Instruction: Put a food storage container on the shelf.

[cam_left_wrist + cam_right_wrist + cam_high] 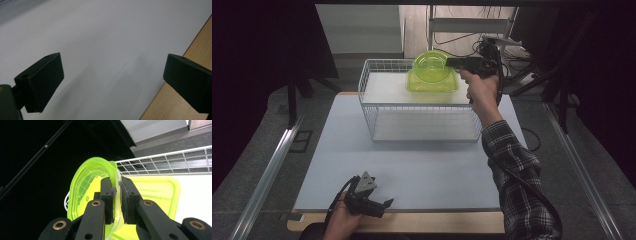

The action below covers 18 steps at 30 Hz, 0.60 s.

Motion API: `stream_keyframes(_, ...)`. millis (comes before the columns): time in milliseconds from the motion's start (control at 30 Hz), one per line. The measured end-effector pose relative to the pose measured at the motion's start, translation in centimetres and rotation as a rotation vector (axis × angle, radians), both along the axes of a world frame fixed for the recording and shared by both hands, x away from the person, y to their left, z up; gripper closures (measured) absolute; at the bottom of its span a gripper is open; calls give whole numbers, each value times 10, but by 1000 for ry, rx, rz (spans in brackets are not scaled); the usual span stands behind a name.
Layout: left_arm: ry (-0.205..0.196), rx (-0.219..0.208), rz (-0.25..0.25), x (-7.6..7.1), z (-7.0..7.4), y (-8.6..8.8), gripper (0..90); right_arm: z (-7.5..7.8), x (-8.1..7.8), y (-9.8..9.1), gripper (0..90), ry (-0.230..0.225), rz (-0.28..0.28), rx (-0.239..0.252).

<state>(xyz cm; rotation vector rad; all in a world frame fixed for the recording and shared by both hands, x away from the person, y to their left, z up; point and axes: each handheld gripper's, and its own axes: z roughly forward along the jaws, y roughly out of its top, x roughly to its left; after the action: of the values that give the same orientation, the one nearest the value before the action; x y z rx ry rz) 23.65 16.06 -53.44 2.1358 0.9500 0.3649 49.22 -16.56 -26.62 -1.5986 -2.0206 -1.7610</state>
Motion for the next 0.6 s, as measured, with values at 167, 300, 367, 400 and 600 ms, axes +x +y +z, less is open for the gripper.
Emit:
stream_keyframes(167,2,4,-3,0,0,0,28,2,-2,6,789,-39,-46,-74)
stream_keyframes(300,2,4,-4,0,0,-1,28,2,-2,8,781,-50,-68,-101)
stream_keyframes(367,2,10,-6,0,0,0,28,2,-2,10,772,-54,-83,-118)
stream_keyframes(400,3,11,-7,0,0,0,28,2,-2,10,769,-56,-90,-126)
stream_keyframes(600,3,17,-12,0,0,-1,29,0,0,9,745,-55,-103,-126)
